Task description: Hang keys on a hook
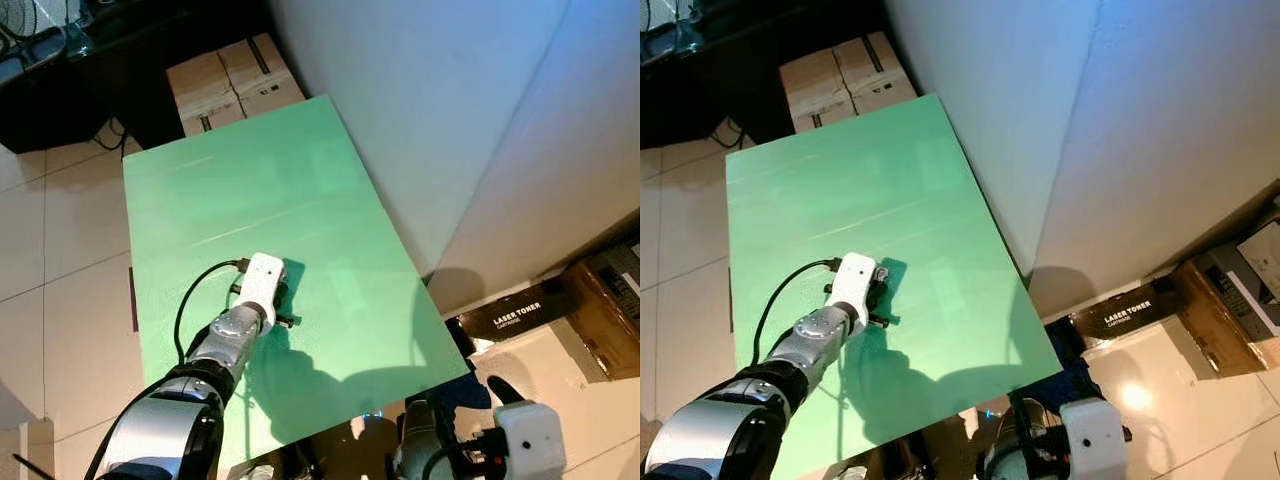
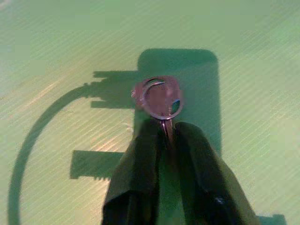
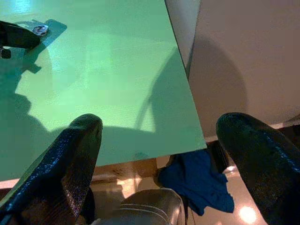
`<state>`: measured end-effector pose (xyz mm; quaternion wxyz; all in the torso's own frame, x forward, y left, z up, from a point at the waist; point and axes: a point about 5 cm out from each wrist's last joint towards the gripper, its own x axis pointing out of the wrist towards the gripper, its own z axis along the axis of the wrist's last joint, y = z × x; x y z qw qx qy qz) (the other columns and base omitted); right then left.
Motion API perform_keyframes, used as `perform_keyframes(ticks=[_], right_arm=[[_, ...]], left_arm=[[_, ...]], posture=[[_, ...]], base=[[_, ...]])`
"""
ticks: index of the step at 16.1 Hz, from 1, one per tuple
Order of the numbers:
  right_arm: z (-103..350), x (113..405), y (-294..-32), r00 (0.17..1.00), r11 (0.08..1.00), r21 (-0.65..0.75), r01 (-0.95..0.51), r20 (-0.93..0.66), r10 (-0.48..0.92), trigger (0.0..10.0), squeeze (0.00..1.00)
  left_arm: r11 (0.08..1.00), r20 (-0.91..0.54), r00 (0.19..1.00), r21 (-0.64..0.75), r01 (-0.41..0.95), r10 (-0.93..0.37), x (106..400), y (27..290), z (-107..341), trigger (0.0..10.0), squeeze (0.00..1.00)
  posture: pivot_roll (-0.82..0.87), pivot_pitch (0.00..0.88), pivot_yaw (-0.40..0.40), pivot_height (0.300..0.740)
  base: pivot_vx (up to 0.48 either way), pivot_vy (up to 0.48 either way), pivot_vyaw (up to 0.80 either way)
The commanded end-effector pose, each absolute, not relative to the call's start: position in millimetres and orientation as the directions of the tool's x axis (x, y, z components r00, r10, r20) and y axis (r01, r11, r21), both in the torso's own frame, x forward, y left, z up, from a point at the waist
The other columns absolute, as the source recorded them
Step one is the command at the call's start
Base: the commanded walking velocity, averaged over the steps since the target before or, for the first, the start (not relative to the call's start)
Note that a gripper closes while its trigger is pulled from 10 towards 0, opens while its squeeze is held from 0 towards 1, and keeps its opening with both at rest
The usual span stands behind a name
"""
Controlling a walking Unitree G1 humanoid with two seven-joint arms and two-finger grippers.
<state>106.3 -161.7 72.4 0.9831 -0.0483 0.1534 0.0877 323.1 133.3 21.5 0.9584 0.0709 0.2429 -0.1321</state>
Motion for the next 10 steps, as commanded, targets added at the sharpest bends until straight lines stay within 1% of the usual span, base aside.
perform_keyframes(ticks=[1, 5, 6, 8, 10], right_arm=[[67.6, 102.5, -157.9, 0.927, 0.979, -0.058, -0.198, -0.335, 0.167, 10.0, 0.0], [67.3, 109.1, -157.8, 0.93, 0.977, -0.058, -0.205, -0.324, 0.176, 10.0, 0.0], [67.1, 109.8, -157.7, 0.93, 0.977, -0.058, -0.206, -0.323, 0.176, 10.0, 0.0], [67.1, 114.4, -157.1, 0.933, 0.978, -0.059, -0.201, -0.316, 0.173, 10.0, 0.0], [66.2, 117.6, -157.0, 0.934, 0.978, -0.059, -0.2, -0.313, 0.172, 10.0, 0.0]], left_arm=[[0.966, -0.523, 0.831, 0.051, 0.253, -0.189, 313.2, 146.9, 10.2, 0.0, 0.0], [0.98, -0.428, 0.886, -0.001, 0.197, -0.178, 329.6, 153.4, 31.1, 0.0, 0.0], [0.981, -0.414, 0.891, -0.017, 0.195, -0.185, 332.0, 153.8, 34.4, 0.0, 0.0], [0.982, -0.334, 0.923, -0.047, 0.184, -0.189, 344.6, 160.6, 53.6, 0.0, 0.0], [0.98, -0.299, 0.934, -0.055, 0.19, -0.198, 349.3, 163.7, 62.0, 0.0, 0.0]], posture=[[-0.45, 0.259, 0.187, 0.74], [-0.44, 0.257, 0.189, 0.74], [-0.43, 0.256, 0.189, 0.74], [-0.42, 0.247, 0.195, 0.74], [-0.42, 0.241, 0.197, 0.74]], base=[[0.0, 0.0, 0.0], [0.0, 0.0, 0.0], [0.0, 0.0, 0.0], [0.0, 0.0, 0.0], [0.0, 0.0, 0.0]])
